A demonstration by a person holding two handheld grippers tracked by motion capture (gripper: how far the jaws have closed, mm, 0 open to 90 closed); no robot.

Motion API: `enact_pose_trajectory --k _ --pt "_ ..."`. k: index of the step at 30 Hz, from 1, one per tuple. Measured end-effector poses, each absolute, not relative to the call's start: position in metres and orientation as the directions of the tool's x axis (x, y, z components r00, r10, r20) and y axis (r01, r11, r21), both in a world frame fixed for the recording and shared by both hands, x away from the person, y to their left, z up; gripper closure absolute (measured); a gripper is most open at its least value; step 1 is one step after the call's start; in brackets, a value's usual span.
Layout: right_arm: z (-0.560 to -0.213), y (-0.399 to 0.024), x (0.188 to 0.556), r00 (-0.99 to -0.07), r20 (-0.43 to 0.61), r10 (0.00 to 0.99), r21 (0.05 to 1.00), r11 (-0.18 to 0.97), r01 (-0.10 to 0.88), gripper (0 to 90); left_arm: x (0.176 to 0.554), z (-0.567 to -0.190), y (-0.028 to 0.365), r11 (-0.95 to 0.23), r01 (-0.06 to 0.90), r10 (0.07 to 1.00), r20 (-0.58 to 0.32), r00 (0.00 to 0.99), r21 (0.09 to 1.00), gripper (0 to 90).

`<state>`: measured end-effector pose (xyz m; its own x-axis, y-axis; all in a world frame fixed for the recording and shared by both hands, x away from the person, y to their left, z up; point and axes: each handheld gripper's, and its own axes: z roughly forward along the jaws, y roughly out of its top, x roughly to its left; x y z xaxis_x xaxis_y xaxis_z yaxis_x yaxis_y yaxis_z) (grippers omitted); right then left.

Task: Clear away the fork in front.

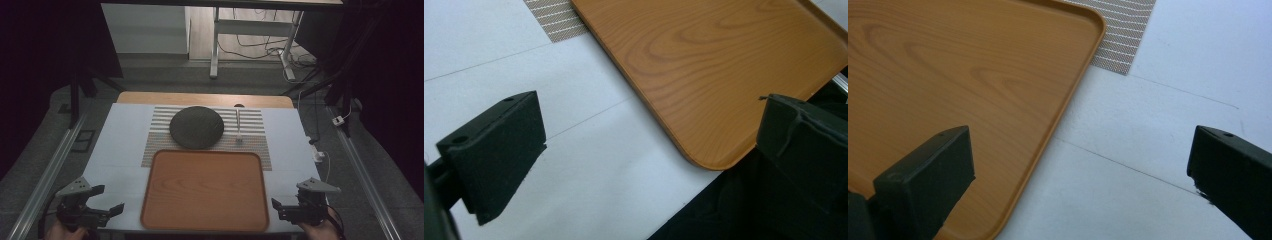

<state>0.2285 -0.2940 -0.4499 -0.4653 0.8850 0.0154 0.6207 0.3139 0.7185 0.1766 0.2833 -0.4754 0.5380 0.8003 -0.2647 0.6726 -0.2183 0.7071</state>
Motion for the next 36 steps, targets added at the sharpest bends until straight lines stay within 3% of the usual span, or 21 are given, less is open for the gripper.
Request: enact_pose_trajectory --k 36 --pt "-0.4502 -0.285 0.2299 -0.535 -0.007 0.845 0.695 0.388 0.605 0.0 0.1804 -0.4766 0.2804 -0.242 0.688 0.799 -0.262 0.541 0.684 0.0"
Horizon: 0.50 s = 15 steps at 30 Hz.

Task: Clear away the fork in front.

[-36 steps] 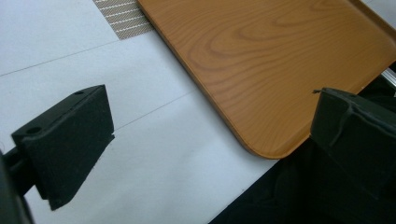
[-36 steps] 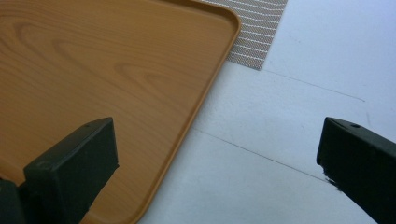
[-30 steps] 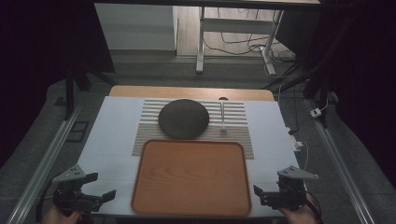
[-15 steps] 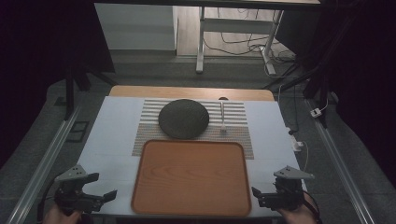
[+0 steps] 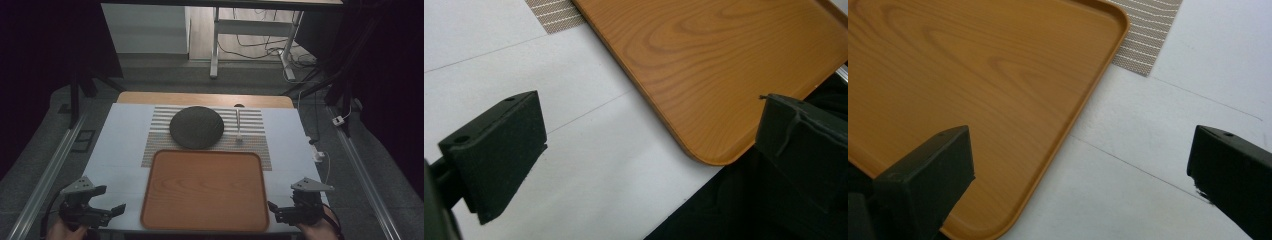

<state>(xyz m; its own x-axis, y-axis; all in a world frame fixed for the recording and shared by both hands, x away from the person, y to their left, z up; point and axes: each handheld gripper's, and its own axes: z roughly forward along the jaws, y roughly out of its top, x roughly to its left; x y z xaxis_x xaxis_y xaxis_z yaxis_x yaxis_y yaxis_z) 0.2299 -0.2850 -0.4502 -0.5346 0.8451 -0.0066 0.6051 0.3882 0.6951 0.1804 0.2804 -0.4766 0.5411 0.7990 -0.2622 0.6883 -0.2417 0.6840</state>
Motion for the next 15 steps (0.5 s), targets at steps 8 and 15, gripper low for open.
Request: enact_pose_trajectory --k 8,15 --pt "-0.4483 -0.281 0.2309 -0.552 0.001 0.834 0.704 0.392 0.592 0.0 0.1798 -0.4763 0.2811 -0.237 0.686 0.802 -0.26 0.538 0.688 0.0" --pt "-0.4478 -0.2762 0.2338 -0.572 0.001 0.821 0.71 0.402 0.579 0.0 0.1793 -0.4758 0.2825 -0.221 0.679 0.806 -0.262 0.531 0.7 0.0"
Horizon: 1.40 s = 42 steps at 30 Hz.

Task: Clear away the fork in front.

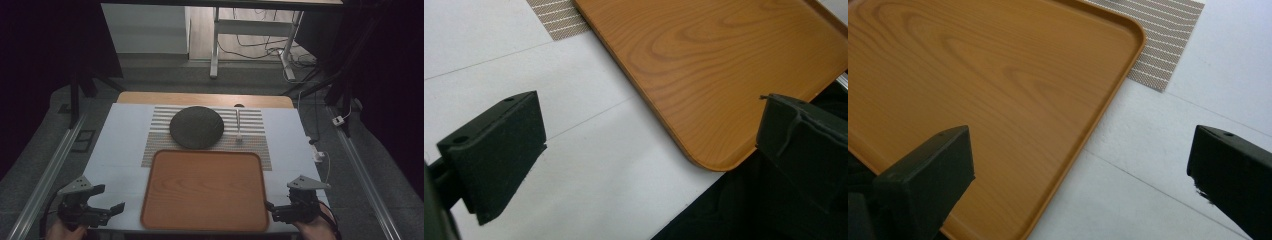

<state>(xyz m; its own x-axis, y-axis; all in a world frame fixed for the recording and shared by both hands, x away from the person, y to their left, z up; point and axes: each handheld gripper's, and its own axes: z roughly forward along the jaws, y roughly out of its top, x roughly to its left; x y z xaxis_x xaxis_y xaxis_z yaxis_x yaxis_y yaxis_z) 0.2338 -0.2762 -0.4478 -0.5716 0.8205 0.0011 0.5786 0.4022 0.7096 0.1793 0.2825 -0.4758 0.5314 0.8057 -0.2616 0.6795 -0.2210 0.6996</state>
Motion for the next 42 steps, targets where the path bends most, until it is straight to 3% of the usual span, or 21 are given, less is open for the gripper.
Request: enact_pose_trajectory --k 30,36,42 --pt "-0.455 -0.252 0.269 -0.624 0.051 0.78 0.689 0.425 0.587 0.0 0.18 -0.476 0.283 -0.222 0.683 0.804 -0.266 0.532 0.696 0.0" --pt "-0.456 -0.241 0.277 -0.645 0.013 0.764 0.672 0.471 0.572 0.0 0.18 -0.476 0.283 -0.223 0.684 0.805 -0.265 0.531 0.694 0.0" --pt "-0.462 -0.223 0.285 -0.676 -0.093 0.731 0.628 0.57 0.53 0.0 0.181 -0.476 0.282 -0.225 0.685 0.805 -0.264 0.531 0.693 0.0"
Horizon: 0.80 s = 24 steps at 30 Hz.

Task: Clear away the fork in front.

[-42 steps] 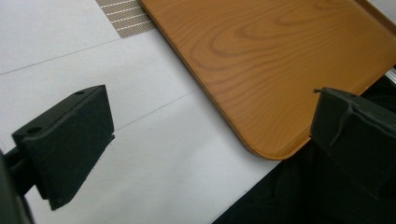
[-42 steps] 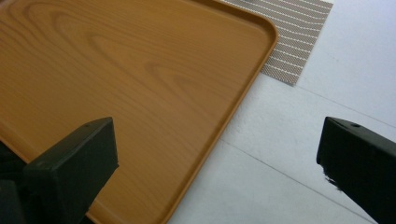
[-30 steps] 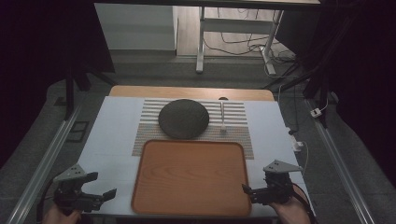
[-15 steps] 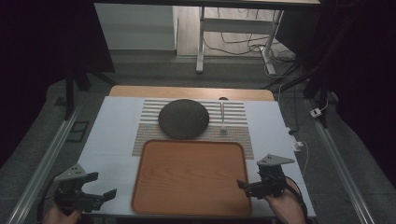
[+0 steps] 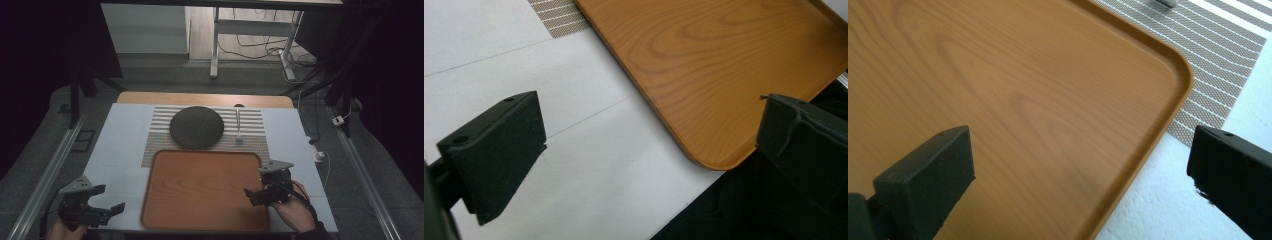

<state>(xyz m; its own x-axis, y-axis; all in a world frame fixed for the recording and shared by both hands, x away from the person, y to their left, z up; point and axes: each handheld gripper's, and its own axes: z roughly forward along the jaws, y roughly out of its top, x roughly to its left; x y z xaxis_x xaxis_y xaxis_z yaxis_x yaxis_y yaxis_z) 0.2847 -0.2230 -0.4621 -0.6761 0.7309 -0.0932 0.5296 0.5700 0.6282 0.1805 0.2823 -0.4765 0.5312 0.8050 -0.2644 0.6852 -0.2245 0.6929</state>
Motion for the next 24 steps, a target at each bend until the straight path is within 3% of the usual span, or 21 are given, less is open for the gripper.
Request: enact_pose_trajectory --k 15,24 --pt "-0.469 -0.192 0.292 -0.73 -0.339 0.593 0.522 0.764 0.378 0.0 0.181 -0.477 0.282 -0.228 0.687 0.805 -0.264 0.532 0.69 0.0" --pt "-0.475 -0.181 0.307 -0.729 -0.432 0.531 0.453 0.827 0.334 0.0 0.181 -0.477 0.281 -0.236 0.687 0.804 -0.26 0.535 0.687 0.0"
